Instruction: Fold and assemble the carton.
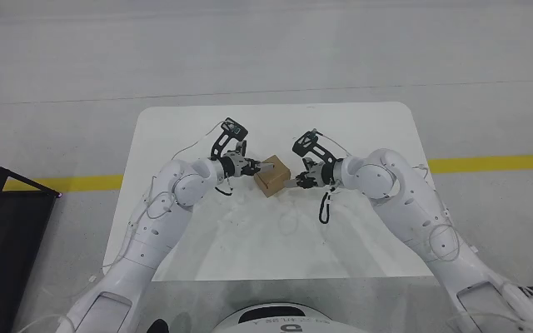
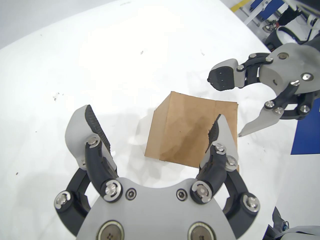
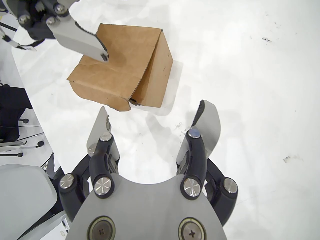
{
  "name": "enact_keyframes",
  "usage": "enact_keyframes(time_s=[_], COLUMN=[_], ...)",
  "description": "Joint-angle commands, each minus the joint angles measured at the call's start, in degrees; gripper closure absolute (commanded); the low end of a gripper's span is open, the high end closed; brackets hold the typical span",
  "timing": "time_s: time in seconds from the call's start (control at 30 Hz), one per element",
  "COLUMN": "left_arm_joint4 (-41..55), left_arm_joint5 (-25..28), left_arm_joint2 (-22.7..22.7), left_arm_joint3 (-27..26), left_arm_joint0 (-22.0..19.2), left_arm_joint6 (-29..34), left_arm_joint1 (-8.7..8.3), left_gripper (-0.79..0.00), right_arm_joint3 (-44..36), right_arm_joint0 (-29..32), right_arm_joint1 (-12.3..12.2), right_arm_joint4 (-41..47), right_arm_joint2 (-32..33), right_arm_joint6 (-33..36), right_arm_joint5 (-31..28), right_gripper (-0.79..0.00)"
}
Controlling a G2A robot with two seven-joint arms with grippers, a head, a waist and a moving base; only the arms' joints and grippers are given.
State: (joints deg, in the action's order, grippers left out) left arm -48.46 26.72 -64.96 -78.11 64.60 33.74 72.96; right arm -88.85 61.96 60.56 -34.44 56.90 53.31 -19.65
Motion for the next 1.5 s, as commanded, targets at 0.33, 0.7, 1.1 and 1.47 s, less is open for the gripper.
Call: enact_keyframes(time_s=[0.33,0.7,1.1,1.47], left_arm_joint4=[2.6,10.5,10.5,10.8], left_arm_joint5=[0.9,4.3,5.5,7.5], left_arm_joint2=[-3.2,-15.1,-15.4,-12.2], left_arm_joint3=[0.3,2.8,1.5,5.0], left_arm_joint0=[1.7,6.4,8.4,5.7], left_arm_joint6=[-1.7,-4.6,-4.4,-2.2], left_arm_joint1=[-0.68,-3.17,-4.00,-4.10], left_gripper=[-0.785,-0.785,-0.785,-0.785], right_arm_joint3=[-1.6,-4.8,0.5,2.2], right_arm_joint0=[-0.4,-7.3,-14.2,-16.8], right_arm_joint1=[-0.1,1.2,4.4,6.2], right_arm_joint4=[-2.9,-23.8,-23.9,-24.0], right_arm_joint2=[-0.3,-8.9,-16.1,-19.4], right_arm_joint6=[-1.0,-0.8,0.0,1.8], right_arm_joint5=[-1.7,-9.1,-9.6,-11.1], right_gripper=[-0.785,-0.637,-0.557,-0.600])
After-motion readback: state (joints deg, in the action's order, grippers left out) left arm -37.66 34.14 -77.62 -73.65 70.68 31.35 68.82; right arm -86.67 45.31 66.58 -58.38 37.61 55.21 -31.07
